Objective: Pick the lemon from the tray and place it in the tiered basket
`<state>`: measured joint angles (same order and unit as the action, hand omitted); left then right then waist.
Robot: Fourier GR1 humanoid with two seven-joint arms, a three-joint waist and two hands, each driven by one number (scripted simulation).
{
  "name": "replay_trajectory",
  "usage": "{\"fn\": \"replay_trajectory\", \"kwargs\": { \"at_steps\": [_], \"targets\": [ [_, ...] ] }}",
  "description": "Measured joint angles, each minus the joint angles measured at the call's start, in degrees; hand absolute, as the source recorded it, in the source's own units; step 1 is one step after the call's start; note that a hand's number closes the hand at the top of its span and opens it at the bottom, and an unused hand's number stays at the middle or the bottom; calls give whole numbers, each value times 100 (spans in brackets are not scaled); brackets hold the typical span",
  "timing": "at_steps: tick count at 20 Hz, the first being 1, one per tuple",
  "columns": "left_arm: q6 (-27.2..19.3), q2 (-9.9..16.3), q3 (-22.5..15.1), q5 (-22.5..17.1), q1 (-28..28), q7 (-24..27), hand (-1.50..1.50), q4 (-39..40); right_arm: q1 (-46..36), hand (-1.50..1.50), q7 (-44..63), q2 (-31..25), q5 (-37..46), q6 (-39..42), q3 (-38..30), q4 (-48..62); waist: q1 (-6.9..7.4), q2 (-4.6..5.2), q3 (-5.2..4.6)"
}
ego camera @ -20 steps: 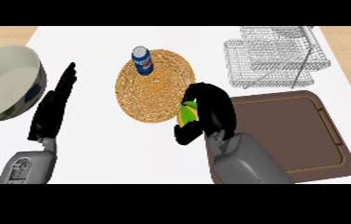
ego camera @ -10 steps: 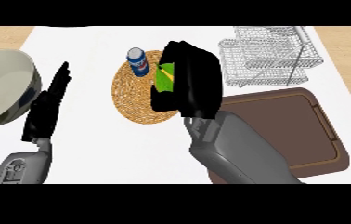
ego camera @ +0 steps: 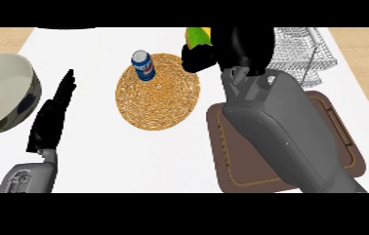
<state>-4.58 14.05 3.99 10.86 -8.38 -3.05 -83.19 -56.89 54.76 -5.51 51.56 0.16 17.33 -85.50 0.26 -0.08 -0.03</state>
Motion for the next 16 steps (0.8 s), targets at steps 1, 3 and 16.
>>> {"fn": "replay_trajectory", "kwargs": {
  "at_steps": [1, 3, 16],
  "targets": [
    [-2, -21, -17, 19, 42, 32, 0, -2, -58, 150, -96, -12, -88, 4, -157, 69, 4, 3, 1],
    [-6, -37, -29, 47, 125, 24, 0, -98, -159, 150, -263, -113, -224, 161, -397, 150, 8, 4, 2],
    [135, 20, 68, 19, -93, -67, 0, -60, -503, 150, -1677, -1265, 675, 101, -603, 2198, 70, 38, 1]
  ]
}}
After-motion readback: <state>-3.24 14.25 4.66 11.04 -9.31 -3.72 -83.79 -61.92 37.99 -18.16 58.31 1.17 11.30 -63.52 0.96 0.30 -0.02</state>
